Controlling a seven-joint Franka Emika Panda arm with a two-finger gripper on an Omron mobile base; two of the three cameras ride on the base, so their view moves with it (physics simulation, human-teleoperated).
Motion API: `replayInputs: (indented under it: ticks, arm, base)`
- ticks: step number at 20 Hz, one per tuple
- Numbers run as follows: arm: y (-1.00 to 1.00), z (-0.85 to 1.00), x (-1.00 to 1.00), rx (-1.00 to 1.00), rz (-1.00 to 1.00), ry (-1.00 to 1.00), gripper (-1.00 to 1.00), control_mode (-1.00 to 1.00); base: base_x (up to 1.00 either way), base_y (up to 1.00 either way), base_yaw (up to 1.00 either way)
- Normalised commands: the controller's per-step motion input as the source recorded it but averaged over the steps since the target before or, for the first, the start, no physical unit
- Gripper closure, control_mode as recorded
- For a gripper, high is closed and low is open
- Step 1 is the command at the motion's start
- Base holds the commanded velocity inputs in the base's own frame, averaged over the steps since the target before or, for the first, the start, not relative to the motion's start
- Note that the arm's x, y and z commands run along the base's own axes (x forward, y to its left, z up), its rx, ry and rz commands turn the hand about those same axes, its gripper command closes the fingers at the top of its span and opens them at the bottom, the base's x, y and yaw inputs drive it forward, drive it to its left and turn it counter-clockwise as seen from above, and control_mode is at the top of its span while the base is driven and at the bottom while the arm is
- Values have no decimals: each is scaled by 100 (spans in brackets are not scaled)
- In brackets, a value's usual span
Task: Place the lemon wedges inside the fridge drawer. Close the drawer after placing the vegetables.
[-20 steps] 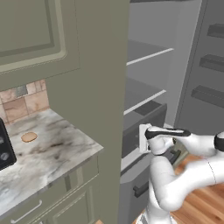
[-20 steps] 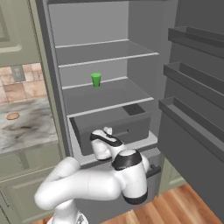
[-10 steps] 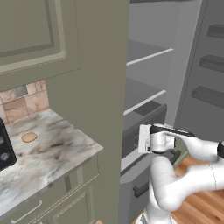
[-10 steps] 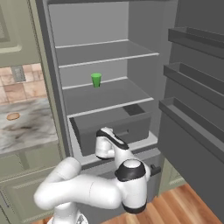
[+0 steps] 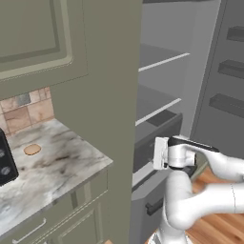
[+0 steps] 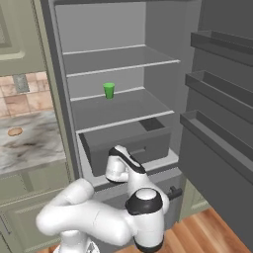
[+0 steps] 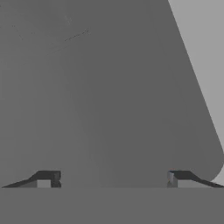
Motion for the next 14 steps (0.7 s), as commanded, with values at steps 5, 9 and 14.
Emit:
replayInputs:
  ticks: [5,9,14]
  arm:
    - [-7,48,-44,0,-1,-2,-100,-100]
    - [-8,27,-59,0,-5,-2,-100,-100]
    - [-20,14,-64,0,-10,-1,-100,-100]
  base:
    - [0,0,0]
    - [0,0,0]
    - [0,0,0]
